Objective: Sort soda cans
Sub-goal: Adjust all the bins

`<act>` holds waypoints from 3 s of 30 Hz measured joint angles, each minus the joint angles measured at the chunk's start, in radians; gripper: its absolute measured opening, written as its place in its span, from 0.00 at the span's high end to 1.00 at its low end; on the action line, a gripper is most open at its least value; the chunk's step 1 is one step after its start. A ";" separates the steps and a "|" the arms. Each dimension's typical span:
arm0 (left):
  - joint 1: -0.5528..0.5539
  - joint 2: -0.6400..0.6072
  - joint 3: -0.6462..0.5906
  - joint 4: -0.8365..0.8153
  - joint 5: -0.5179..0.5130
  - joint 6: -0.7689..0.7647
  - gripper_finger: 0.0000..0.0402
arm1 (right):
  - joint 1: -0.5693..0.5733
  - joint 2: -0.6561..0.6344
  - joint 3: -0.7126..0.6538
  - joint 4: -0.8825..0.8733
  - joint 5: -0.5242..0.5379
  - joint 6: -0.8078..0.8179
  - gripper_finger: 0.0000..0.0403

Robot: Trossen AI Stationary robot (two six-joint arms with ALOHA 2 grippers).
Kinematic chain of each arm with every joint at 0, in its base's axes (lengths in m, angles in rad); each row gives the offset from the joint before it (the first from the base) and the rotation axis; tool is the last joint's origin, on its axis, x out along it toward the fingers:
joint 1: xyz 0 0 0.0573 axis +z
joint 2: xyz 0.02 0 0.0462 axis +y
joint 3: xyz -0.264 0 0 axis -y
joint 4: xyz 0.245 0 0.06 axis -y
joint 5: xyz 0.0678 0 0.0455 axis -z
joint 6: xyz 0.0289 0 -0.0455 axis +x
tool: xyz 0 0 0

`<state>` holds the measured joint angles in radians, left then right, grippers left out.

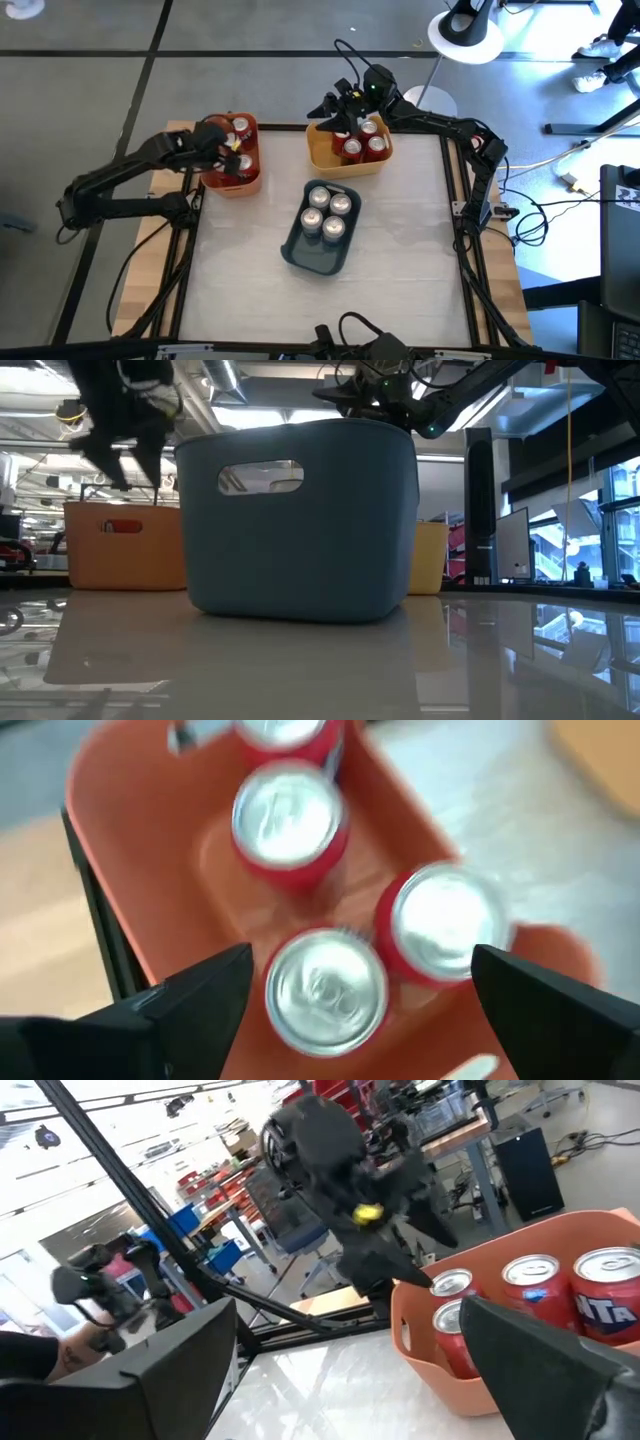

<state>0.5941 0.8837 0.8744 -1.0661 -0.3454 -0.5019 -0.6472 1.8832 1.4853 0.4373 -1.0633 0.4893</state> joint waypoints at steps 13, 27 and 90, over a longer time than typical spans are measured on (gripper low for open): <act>-0.059 0.001 0.090 0.285 0.084 0.191 0.10 | 0.000 -0.033 -0.001 -0.017 -0.035 0.083 0.05; -0.158 0.197 0.015 0.644 0.169 0.136 0.10 | -0.018 -0.299 0.000 -0.970 0.441 -0.509 0.05; -0.016 0.941 0.139 1.287 0.418 0.357 0.10 | -0.002 -0.611 -0.701 -0.936 1.512 -0.390 0.05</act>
<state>0.5777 1.8252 1.0134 0.2211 0.0727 -0.1448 -0.6491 1.2720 0.7840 -0.4992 0.4492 0.0992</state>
